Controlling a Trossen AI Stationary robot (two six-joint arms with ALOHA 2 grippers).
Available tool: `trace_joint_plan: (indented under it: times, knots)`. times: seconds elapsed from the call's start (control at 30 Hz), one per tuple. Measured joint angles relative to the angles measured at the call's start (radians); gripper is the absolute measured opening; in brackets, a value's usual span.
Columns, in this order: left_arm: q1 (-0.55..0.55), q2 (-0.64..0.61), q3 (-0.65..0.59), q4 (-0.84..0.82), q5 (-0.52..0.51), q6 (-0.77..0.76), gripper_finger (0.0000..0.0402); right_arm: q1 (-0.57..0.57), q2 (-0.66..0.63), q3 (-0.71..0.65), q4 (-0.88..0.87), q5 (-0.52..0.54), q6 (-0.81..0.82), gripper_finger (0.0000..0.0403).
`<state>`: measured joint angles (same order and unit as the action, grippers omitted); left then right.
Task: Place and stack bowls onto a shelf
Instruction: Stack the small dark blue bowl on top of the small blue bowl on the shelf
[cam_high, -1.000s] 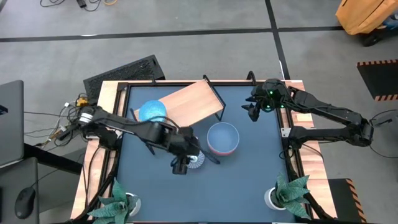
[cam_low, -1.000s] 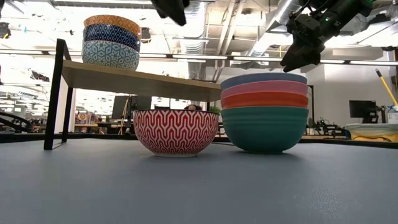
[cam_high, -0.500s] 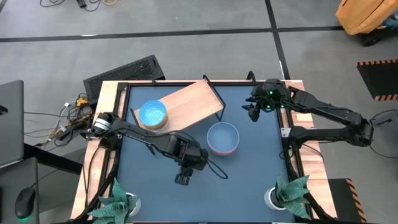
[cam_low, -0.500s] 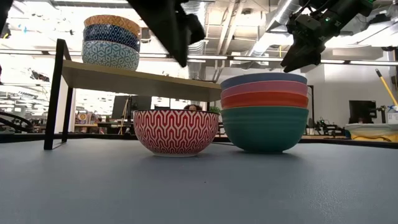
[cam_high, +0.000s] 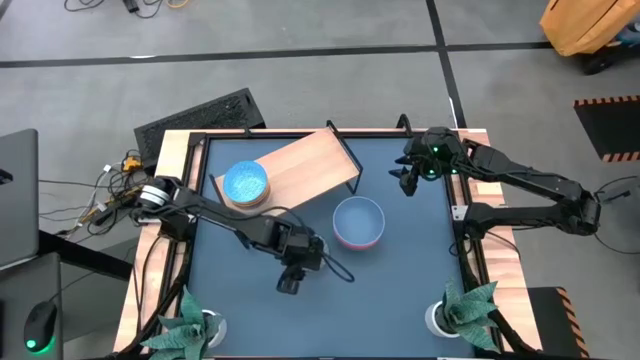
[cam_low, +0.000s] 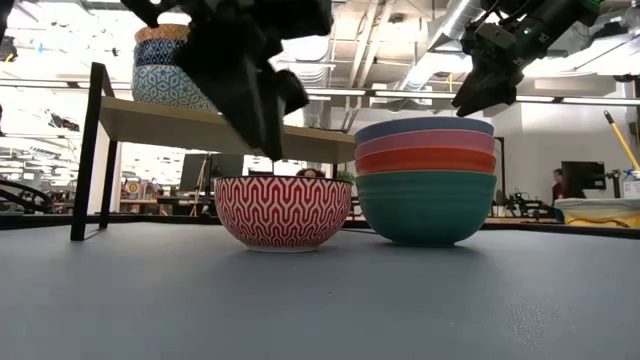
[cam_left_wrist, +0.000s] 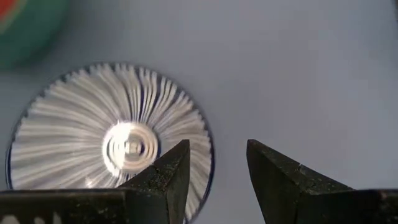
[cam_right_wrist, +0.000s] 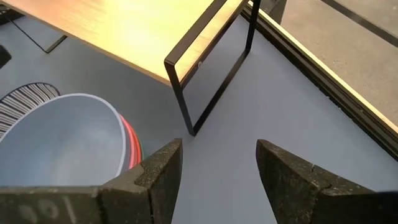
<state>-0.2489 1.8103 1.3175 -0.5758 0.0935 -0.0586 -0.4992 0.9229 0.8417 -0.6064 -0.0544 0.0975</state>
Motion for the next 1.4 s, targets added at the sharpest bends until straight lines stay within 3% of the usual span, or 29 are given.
trace_joint_plan:
  times: [0.63,0.93,1.03,1.2,1.4]
  knots:
    - [-0.002,0.000,-0.140,0.130,-0.083,0.013,0.0134,0.000,0.000,0.000,-0.021,0.000,0.007,0.0230]
    - [-0.003,0.025,-0.140,0.124,-0.031,-0.011,0.0037,-0.001,0.000,0.000,-0.021,0.001,0.008,0.0230]
    - [-0.003,0.023,-0.120,0.125,-0.029,-0.052,0.0010,-0.001,0.000,0.000,-0.021,0.001,0.010,0.0230]
    - [-0.021,0.024,-0.050,0.080,0.005,-0.063,0.0004,-0.001,0.000,0.000,-0.017,0.001,0.010,0.0230]
    - [-0.033,0.024,0.062,-0.096,0.005,-0.089,0.0003,-0.001,0.000,0.000,-0.003,0.001,0.007,0.0230]
